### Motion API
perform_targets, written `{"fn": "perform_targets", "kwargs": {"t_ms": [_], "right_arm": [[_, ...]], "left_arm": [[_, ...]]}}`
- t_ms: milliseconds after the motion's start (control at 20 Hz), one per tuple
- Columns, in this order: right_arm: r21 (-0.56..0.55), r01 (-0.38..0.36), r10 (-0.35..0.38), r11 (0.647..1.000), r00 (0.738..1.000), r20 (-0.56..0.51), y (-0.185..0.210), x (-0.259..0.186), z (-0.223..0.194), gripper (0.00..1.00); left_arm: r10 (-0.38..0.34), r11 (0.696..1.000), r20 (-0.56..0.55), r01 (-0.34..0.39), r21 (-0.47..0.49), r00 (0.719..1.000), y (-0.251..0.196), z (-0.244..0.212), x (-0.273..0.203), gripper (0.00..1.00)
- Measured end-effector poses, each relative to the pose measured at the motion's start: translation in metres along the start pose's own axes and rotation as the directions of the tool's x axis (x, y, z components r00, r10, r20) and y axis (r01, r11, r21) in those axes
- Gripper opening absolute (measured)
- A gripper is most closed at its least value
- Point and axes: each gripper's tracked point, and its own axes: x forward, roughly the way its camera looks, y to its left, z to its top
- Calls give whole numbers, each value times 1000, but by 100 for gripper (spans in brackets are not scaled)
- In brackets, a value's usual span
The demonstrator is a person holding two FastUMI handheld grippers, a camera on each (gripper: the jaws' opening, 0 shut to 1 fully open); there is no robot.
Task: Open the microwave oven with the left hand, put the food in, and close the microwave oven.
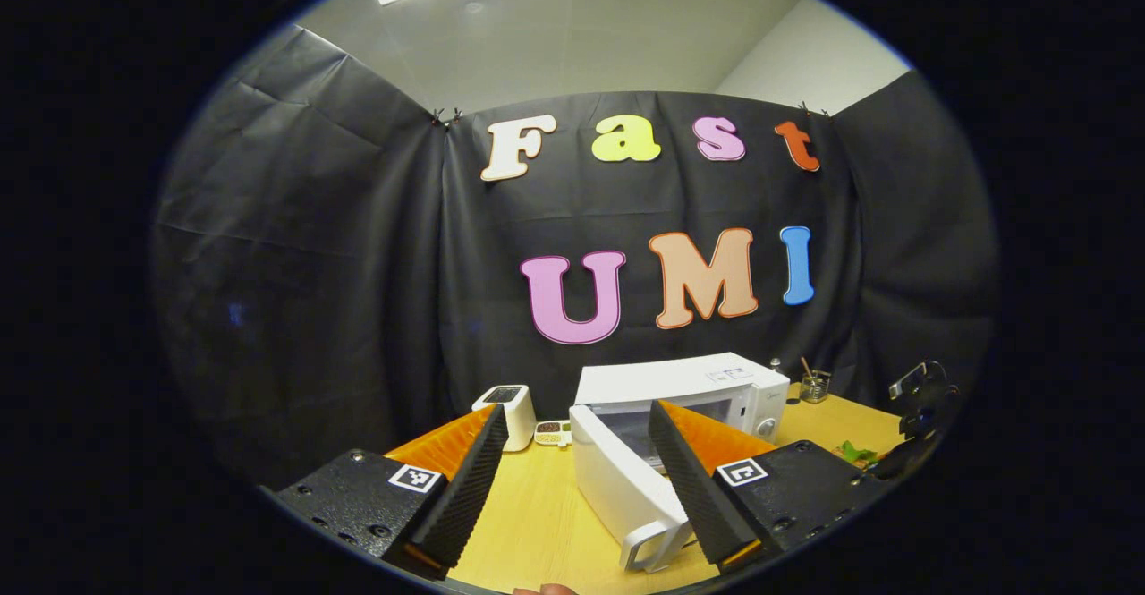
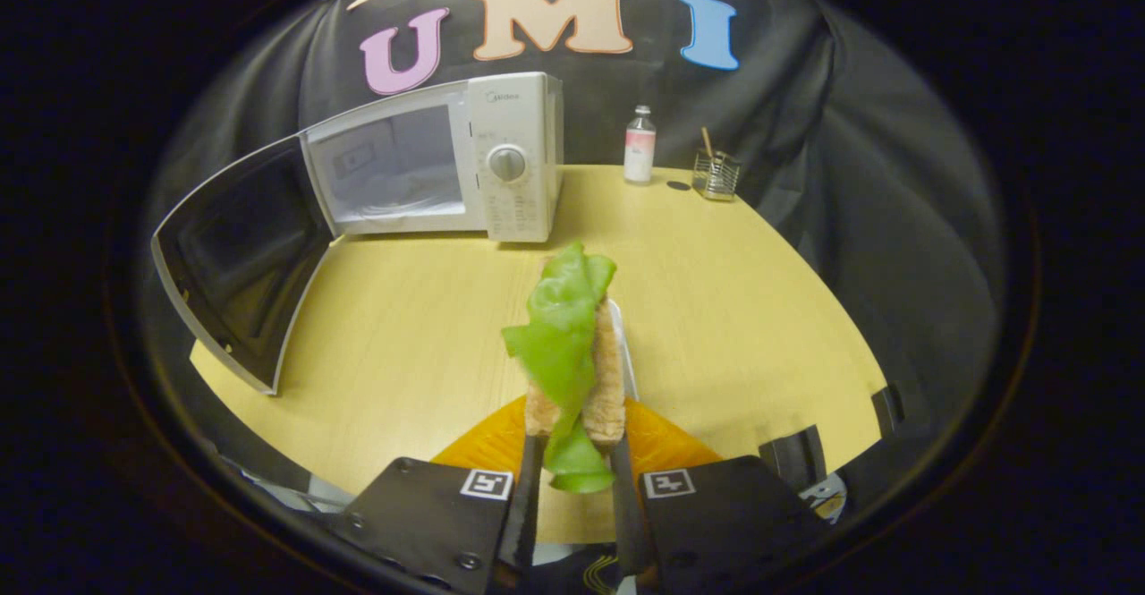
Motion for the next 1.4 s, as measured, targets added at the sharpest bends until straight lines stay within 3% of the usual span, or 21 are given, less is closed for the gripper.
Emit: {"fn": "perform_targets", "kwargs": {"t_ms": [150,200,500,550,600,700,750,800,850,900,950,1200,1250,1300,1400], "right_arm": [[-10,12,-12,1000,1000,3,2,-5,3,38],[-21,14,-14,1000,1000,1,3,-4,2,27],[-11,10,-10,1000,1000,21,3,-8,12,27],[-9,10,-10,1000,1000,25,3,-8,15,31],[-7,11,-10,1000,999,30,3,-9,19,27],[-5,11,-11,1000,999,49,3,-13,30,27],[-4,11,-11,1000,998,61,4,-15,38,31],[-5,11,-11,1000,997,72,4,-17,45,27],[-4,7,-7,1000,997,83,5,-19,53,31],[-2,1,-1,1000,995,95,8,-20,61,27],[0,-6,6,1000,994,106,11,-21,69,31],[-34,-55,59,998,989,133,41,-21,98,31],[-46,-69,74,997,988,135,51,-20,103,27],[-56,-86,93,995,986,136,62,-18,107,27],[-72,-123,131,990,983,131,86,-12,115,31]], "left_arm": [[2,1000,-5,-2,-10,1000,0,-2,0,96],[5,1000,-6,-5,-10,1000,1,-3,1,96],[19,1000,-4,-19,-11,1000,4,-4,-1,96],[18,1000,-6,-18,-13,1000,3,-5,0,96],[18,1000,-6,-18,-16,1000,3,-5,1,96],[20,1000,-3,-21,-22,1000,4,-4,4,96],[20,1000,-5,-20,-23,1000,3,-5,4,100],[18,1000,-6,-18,-22,1000,3,-5,5,96],[16,1000,-9,-16,-23,1000,3,-7,5,100],[16,1000,-16,-16,-25,1000,4,-10,5,96],[19,999,-25,-19,-29,1000,5,-12,4,96],[36,998,-38,-38,-47,999,13,-19,2,96],[41,998,-43,-43,-52,998,15,-22,2,96],[47,997,-47,-49,-54,998,18,-24,1,100],[61,996,-56,-64,-55,997,26,-29,-1,96]]}}
